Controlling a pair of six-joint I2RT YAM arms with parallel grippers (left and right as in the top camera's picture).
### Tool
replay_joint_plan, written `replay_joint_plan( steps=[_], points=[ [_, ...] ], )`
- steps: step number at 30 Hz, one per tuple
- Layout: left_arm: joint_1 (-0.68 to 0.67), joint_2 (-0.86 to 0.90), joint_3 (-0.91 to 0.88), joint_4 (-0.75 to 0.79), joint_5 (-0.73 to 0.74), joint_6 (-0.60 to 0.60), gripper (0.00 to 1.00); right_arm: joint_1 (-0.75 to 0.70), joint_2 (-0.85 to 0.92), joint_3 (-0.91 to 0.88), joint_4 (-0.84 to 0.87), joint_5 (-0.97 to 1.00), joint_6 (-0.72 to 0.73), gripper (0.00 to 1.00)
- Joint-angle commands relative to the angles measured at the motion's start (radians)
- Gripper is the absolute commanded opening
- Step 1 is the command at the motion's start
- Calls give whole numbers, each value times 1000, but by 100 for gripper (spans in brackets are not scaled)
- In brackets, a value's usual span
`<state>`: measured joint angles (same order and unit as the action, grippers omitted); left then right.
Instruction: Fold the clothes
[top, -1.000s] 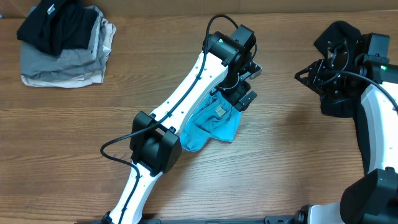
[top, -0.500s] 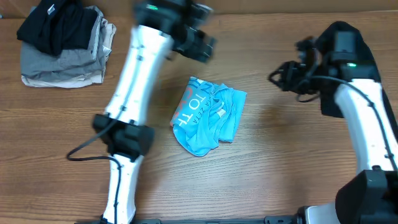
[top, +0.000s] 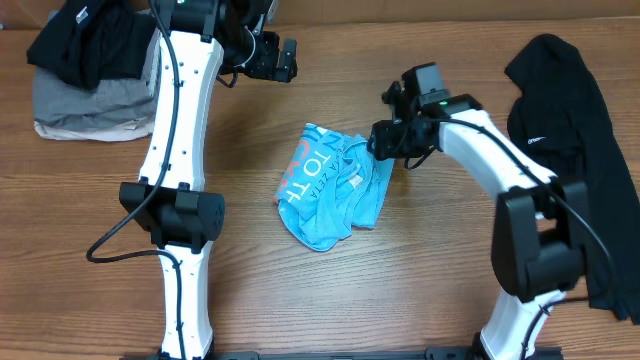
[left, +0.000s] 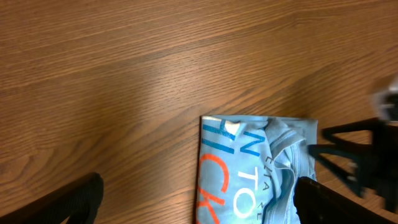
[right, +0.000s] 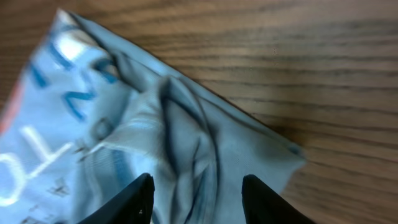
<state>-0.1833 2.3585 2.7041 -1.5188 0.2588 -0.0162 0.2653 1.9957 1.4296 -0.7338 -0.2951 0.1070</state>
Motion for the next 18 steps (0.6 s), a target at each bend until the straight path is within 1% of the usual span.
replay_joint_plan(
  steps=[1, 4, 6, 8, 11, 14, 18],
  points=[
    [-6, -13, 8, 2, 19, 21, 100, 15, 29, -5, 16, 13, -3, 45],
    [-6, -10, 8, 6, 19, 21, 100, 26, 39, -5, 31, 6, -3, 42],
    [-6, -9, 7, 7, 19, 21, 100, 32, 42, -5, 43, 5, -3, 38],
    [-6, -8, 7, 7, 19, 21, 100, 37, 42, -6, 53, 2, -3, 31],
    [-6, -8, 7, 8, 19, 21, 100, 40, 42, -5, 56, -2, -3, 13],
    [-6, -8, 7, 8, 19, 21, 100, 40, 41, 3, 45, -22, -2, 4],
    [-6, -8, 7, 13, 19, 20, 100, 18, 29, 60, -22, -20, 1, 4]
  ],
)
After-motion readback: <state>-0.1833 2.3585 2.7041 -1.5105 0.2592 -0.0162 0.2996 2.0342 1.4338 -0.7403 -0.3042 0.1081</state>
